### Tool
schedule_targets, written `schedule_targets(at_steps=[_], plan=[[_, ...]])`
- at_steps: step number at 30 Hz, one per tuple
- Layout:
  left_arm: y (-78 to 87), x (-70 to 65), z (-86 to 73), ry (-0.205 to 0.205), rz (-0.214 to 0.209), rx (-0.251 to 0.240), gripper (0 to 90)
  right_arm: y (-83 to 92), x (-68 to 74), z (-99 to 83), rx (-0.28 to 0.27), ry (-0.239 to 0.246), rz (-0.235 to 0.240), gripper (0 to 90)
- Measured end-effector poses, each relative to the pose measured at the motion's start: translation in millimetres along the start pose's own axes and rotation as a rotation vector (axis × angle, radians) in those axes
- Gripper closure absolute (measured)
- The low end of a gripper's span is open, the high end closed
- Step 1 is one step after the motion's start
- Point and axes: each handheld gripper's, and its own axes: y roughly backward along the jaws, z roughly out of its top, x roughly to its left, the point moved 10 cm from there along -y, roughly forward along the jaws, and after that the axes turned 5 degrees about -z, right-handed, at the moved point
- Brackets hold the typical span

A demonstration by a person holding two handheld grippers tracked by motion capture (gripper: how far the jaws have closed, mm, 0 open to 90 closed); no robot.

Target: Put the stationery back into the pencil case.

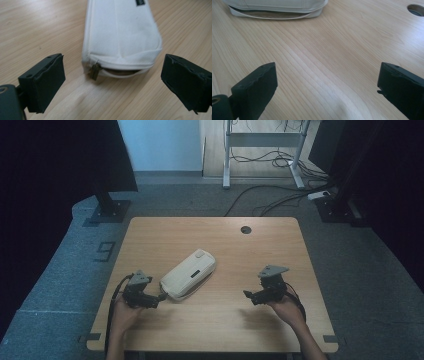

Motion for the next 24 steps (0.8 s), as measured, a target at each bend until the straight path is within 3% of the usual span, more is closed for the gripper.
schedule_targets(at_steps=[13, 24], plan=[[-7.0, 10.7, -25.2, 0.042, 0.009, 0.048, 0.1, 12.9, -22.5, -39.5, 0.018, -0.047, -0.077, 0.0], [-16.6, 17.2, -47.6, 0.049, 0.038, 0.130, 0.0, 10.1, -28.2, -74.2, 0.045, -0.092, -0.112, 0.0]])
